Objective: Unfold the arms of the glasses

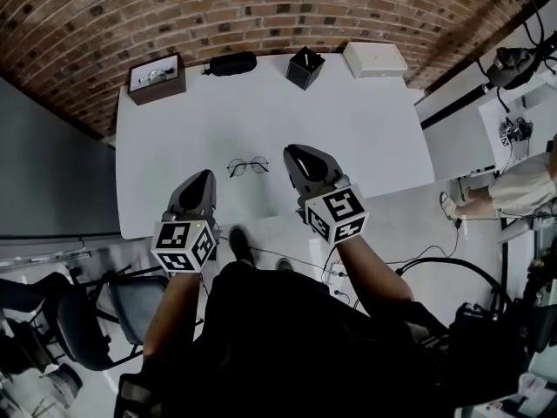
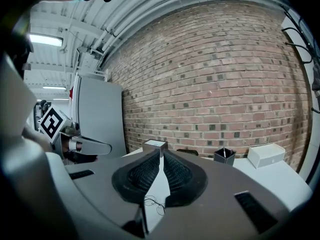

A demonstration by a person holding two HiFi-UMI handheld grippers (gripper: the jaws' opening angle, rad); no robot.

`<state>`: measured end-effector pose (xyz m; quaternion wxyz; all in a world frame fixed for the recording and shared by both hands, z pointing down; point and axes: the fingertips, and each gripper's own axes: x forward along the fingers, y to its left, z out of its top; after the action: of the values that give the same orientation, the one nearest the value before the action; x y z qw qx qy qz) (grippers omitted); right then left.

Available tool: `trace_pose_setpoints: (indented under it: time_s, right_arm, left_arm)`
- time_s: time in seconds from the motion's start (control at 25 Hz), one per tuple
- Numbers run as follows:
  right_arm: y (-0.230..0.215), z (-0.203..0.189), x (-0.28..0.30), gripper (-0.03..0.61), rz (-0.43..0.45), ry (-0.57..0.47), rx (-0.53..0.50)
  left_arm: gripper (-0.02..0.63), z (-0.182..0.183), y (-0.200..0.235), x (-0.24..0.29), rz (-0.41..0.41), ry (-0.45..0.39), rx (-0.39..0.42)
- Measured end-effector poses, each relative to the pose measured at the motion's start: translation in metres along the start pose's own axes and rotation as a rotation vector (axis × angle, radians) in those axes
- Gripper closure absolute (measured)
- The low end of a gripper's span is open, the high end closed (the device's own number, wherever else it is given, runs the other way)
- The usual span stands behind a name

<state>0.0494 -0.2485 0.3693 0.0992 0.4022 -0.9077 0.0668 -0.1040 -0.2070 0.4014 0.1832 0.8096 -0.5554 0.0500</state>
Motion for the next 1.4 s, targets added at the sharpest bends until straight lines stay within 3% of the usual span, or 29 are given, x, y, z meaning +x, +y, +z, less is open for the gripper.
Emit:
trace_pose_setpoints:
  time_s: [0.28, 0.48, 0.68, 0.92, 1.0, 1.4]
  right_arm:
    - [0.001, -0.032, 0.031, 0.569, 0.023, 0.096, -0.003]
    - [0.002, -0.072, 0.049, 0.569, 0.045, 0.202, -0.005]
    - [0.002, -0.109, 0.066, 0.569, 0.052, 0.260, -0.003]
    - [0.003, -0.148, 0.081, 0.569, 0.056, 0.340, 0.002]
    - [0.003, -0.162, 0.084, 0.569, 0.065, 0.385, -0.010]
    - [0.006, -0.209, 0.094, 0.568, 0.078, 0.478, -0.009]
  left_arm:
    - [0.603, -0.020, 0.027, 0.023, 0.016, 0.046, -0.016]
    - [0.603, -0.054, 0.034, 0.044, 0.001, 0.129, -0.050]
    - [0.603, -0.087, 0.051, 0.059, 0.036, 0.174, -0.054]
    - [0.600, -0.130, 0.060, 0.075, -0.003, 0.280, -0.129]
    - [0.571, -0.141, 0.060, 0.080, -0.018, 0.304, -0.150]
    - [0.535, -0.186, 0.057, 0.101, -0.078, 0.430, -0.133]
